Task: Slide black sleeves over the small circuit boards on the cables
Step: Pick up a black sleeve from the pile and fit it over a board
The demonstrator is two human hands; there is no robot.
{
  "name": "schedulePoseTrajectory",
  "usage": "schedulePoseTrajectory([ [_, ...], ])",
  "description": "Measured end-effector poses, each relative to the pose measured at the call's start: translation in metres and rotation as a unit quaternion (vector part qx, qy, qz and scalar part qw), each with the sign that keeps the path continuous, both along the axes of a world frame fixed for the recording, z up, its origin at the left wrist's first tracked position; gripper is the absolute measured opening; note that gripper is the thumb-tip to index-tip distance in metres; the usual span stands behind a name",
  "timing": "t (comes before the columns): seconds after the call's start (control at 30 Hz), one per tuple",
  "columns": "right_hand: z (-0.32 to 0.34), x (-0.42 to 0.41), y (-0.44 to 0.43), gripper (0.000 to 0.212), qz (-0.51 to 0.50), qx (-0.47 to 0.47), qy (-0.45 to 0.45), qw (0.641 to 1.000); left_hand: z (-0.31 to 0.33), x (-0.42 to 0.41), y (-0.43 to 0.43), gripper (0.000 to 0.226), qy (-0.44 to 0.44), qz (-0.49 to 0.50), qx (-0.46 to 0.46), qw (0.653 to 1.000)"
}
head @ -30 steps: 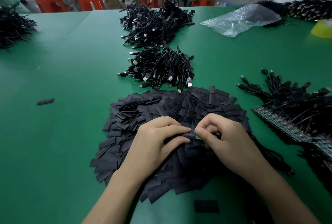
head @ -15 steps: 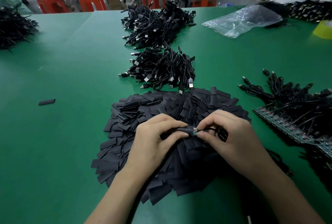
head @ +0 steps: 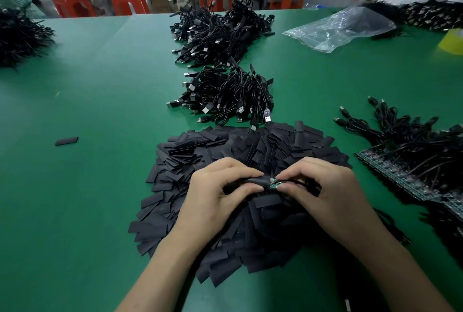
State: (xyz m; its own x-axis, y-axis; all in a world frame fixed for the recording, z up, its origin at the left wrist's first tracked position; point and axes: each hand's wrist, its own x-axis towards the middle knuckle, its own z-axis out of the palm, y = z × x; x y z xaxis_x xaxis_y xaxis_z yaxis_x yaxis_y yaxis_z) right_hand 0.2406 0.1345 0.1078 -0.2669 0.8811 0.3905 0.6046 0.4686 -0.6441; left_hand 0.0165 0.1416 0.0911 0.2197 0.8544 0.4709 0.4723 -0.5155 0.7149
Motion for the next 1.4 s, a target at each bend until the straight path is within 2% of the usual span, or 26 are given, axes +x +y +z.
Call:
schedulePoseTrajectory([
  [0.37,-0.0018,-0.0024,-0.0021,0.015,-0.003,0.058,-0.048,0.997,-0.0015,0.0023,-0.0012,0.017,0.006,0.008,-0.008,1.000],
  [0.8,0.0006,-0.0024,-0.0032,0.003,0.021,0.093,-0.029,0.995,0.0015,0.0039,-0.0004,0.017,-0.033,-0.006,-0.025,0.999],
  [1.03,-0.0006,-0.0048,-0.0028,0.005,0.032,0.084,-0.010,0.996,-0.0005,0.0041,-0.0006,0.016,-0.040,-0.021,-0.018,0.999],
  [1.4,-0.0053,-0.0024,-0.0003,0.007,0.041,0.121,-0.036,0.991,-0.0033,0.0060,-0.0013,0.014,-0.058,-0.033,-0.024,0.997],
])
